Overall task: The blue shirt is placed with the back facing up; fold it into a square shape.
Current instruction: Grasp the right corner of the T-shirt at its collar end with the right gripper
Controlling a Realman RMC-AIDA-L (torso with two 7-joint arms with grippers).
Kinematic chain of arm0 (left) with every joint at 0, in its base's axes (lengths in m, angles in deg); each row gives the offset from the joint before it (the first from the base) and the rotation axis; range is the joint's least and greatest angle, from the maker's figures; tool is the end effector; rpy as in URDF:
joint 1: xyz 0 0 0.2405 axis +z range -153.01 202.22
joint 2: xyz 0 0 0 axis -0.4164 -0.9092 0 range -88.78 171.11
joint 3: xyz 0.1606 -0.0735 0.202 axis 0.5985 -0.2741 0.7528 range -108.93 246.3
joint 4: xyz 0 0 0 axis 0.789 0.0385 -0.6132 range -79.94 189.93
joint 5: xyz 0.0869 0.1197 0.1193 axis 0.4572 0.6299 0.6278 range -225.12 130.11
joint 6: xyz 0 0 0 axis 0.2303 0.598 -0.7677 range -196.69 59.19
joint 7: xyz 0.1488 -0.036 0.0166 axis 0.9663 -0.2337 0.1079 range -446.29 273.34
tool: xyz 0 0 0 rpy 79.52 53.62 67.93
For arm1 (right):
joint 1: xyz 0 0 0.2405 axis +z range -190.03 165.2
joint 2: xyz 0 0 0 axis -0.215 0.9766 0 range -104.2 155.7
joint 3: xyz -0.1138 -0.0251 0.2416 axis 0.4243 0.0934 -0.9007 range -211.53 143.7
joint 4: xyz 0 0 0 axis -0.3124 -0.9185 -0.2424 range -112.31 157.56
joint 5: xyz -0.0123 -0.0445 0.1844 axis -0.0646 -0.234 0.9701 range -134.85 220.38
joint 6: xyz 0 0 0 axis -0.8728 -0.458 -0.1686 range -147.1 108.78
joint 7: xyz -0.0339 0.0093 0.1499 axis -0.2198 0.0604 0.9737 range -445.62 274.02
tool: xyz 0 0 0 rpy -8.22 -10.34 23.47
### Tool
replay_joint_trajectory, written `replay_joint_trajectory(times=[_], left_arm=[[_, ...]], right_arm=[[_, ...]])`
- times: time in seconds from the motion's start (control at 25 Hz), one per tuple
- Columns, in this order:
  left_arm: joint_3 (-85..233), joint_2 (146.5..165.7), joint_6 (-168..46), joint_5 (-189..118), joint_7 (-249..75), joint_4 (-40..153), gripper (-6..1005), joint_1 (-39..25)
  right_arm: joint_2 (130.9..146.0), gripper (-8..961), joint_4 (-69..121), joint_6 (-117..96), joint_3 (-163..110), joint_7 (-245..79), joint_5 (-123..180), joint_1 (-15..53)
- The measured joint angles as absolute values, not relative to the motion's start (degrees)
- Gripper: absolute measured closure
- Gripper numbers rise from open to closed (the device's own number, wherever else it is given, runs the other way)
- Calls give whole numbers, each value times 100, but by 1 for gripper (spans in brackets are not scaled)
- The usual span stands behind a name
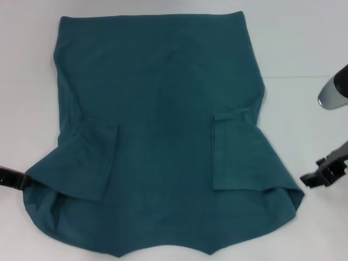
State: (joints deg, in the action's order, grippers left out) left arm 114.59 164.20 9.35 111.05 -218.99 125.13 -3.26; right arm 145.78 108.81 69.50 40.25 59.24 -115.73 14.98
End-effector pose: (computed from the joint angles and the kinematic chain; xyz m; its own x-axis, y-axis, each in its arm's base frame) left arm -0.3154 0.3409 0.0419 0.5383 0.8308 0.1415 0.7146 -0.3609 -0.5992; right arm 0.2356 0.3385 0.0247 0.6916 -0.7055 0.1549 -0.4970 -0.6204 -0.6067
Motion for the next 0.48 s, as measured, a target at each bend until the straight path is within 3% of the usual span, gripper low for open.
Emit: replay_joint_trajectory(times=[0.48], left_arm=[[11469,16425,939,11105,-21873,12469,999,-326]], right_arm=[[14599,409,10037,6366,4098,5950,-11201,1417]])
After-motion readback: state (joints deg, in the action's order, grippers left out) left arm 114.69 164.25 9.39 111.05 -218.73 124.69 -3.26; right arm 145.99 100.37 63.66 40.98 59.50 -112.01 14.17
